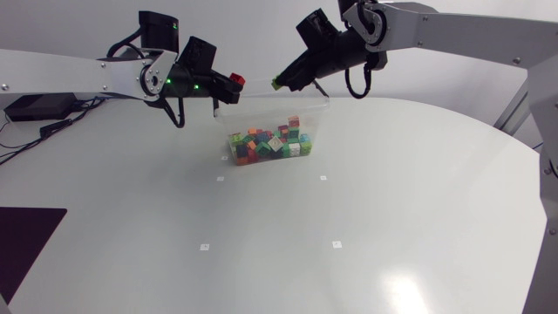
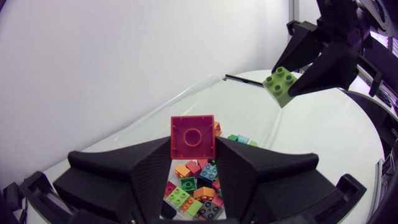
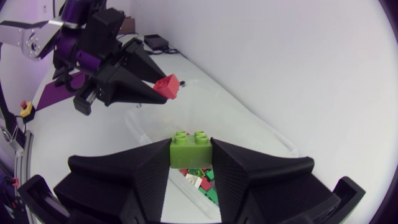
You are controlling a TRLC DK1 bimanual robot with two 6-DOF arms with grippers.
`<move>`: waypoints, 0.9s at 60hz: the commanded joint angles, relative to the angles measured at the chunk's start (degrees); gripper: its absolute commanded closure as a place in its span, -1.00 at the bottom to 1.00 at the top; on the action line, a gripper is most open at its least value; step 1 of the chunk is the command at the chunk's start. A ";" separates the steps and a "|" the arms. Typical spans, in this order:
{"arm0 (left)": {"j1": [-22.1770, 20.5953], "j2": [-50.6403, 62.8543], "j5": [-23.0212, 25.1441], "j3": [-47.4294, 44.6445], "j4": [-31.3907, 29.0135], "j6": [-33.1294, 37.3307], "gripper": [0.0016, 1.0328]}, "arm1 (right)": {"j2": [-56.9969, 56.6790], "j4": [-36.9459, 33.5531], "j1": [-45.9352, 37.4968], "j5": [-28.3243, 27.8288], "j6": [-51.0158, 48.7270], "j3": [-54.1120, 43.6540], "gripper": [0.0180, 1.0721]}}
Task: Place the duplo bricks in the container
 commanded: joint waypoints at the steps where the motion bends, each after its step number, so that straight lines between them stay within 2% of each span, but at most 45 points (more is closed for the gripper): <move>1: -0.83 2.11 -1.65 2.33 2.40 -3.53 0.19 | 2.30 3.58 -0.41 0.14 5.61 1.49 0.53; 5: -1.27 3.52 -2.00 3.74 2.05 -3.97 0.15 | 3.53 6.57 -0.50 1.55 7.99 1.93 0.53; 12: -2.32 5.98 -4.37 6.46 0.03 -4.06 -0.16 | 6.52 9.47 -0.41 3.05 10.53 3.07 0.52; 17: -2.67 8.26 -6.48 10.16 -3.31 -3.97 -0.16 | 8.63 11.31 -0.24 4.54 12.29 4.13 0.52; 29: -3.03 10.02 -7.01 14.02 -7.09 -3.97 -0.21 | 11.27 12.19 0.38 6.30 14.14 6.50 0.51; 32: -3.29 9.41 -7.09 13.58 -7.71 -3.53 -0.43 | 11.27 12.10 0.55 6.74 14.14 6.41 0.26; 34: -3.38 8.53 -7.27 12.88 -7.71 -3.36 -0.53 | 11.18 12.01 0.64 7.09 14.05 6.41 -0.09; 36: -3.64 7.30 -7.45 12.00 -7.79 -3.09 -0.71 | 11.18 11.31 0.82 7.97 13.87 6.59 -0.66; 37: -3.73 6.86 -7.53 11.65 -7.79 -2.92 -0.75 | 11.09 11.05 0.82 8.14 13.79 6.77 -0.74; 43: -3.64 4.22 -7.80 9.89 -7.79 -2.39 -0.89 | 10.30 10.87 0.82 8.41 13.70 6.41 -0.92; 54: -3.03 -1.40 -8.24 4.79 -6.74 -1.42 -0.90 | 5.20 10.87 0.55 9.81 13.52 2.46 -0.92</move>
